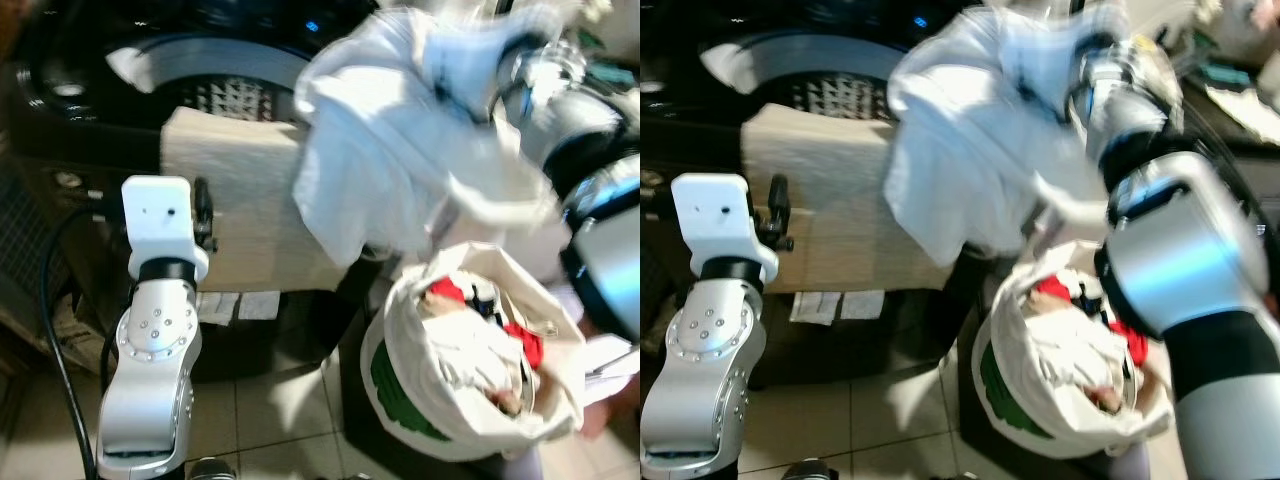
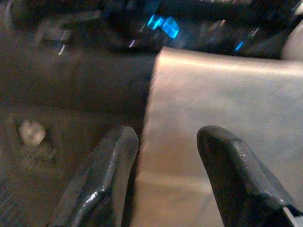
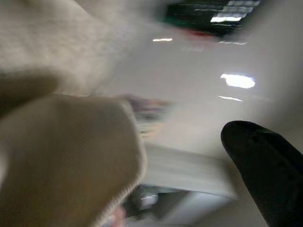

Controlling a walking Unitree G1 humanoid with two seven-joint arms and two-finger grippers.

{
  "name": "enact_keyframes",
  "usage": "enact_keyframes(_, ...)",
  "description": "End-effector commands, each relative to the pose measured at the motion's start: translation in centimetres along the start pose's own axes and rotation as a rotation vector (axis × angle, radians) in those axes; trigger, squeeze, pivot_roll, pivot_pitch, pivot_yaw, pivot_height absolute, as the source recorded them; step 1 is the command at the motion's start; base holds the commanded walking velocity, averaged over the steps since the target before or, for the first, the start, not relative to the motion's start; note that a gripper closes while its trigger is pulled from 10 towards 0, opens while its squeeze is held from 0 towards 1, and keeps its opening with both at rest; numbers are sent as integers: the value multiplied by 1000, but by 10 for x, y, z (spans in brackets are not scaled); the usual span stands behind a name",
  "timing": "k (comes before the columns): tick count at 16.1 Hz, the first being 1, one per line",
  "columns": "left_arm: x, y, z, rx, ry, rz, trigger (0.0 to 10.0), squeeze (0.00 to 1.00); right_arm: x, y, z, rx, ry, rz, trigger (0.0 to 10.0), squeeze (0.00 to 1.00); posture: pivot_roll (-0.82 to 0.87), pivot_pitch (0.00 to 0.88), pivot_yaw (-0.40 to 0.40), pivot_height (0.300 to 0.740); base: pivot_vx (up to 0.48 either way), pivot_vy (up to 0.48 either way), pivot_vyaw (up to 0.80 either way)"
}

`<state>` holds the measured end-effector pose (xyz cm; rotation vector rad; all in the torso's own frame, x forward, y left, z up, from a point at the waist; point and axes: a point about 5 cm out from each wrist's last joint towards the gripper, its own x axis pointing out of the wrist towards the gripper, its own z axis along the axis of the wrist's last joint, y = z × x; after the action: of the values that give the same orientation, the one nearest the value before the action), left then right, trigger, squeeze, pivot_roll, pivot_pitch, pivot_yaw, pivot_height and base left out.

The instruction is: Clothes washing

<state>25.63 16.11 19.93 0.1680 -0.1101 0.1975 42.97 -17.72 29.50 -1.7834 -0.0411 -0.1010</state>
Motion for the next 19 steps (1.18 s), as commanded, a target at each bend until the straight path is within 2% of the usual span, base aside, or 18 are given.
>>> enact_keyframes(1,-3,-1,-4,24,50,9,10000,0,-6,38,-9,255,89,223,10000,0,331,0,-232,740,0,0,0)
enact_keyframes(2,-4,2,-9,31,86,22,10000,0,-8,50,1,650,121,310,10000,0,335,0,-232,740,0,0,0)
enact_keyframes(3,-4,3,-9,33,93,24,10000,0,-8,50,6,840,128,316,10000,0,339,0,-233,740,0,0,0)
enact_keyframes(4,-4,4,-8,36,93,26,10000,0,-7,44,11,1103,142,279,10000,0,340,0,-232,740,0,0,0)
enact_keyframes(5,-2,4,-7,38,90,28,10000,0,-5,36,12,1285,143,203,10000,0,331,0,-226,740,0,0,0)
enact_keyframes(6,0,3,-6,39,83,23,10000,0,-3,28,12,1334,124,87,10000,0,326,0,-216,740,0,0,0)
enact_keyframes(8,2,-3,-5,34,75,-7,10000,0,-6,40,18,1364,130,82,10000,0,296,0,-194,740,0,0,0)
enact_keyframes(9,6,-7,-4,23,77,-25,10000,0,-8,50,19,1368,139,78,10000,784,277,0,-171,740,0,0,0)
enact_keyframes(10,9,-9,-1,24,64,-36,10000,0,-10,58,21,1359,150,89,10000,1000,270,0,-167,740,0,0,0)
enact_keyframes(12,11,-10,1,24,59,-42,10000,0,-12,63,22,1340,157,75,10000,1000,262,0,-163,740,0,0,0)
enact_keyframes(13,11,-12,1,22,60,-47,10000,0,-12,64,21,1373,168,76,10000,0,260,0,-164,740,0,0,0)
enact_keyframes(14,9,-13,-1,19,64,-54,10000,0,-13,68,19,1470,194,91,10000,0,259,0,-163,740,0,0,0)
enact_keyframes(15,10,-13,-2,20,68,-55,10000,0,-14,73,18,1589,226,109,0,0,262,0,-164,740,0,0,0)
enact_keyframes(16,11,-12,-1,20,64,-49,10000,0,-16,79,18,1699,262,131,0,0,264,0,-165,740,0,0,0)
enact_keyframes(18,13,-11,2,19,56,-42,10000,0,-19,87,16,1774,310,151,0,0,262,0,-166,740,0,0,0)
enact_keyframes(19,13,-12,2,16,55,-43,10000,0,-19,88,17,1784,308,154,0,0,264,0,-168,740,0,0,0)
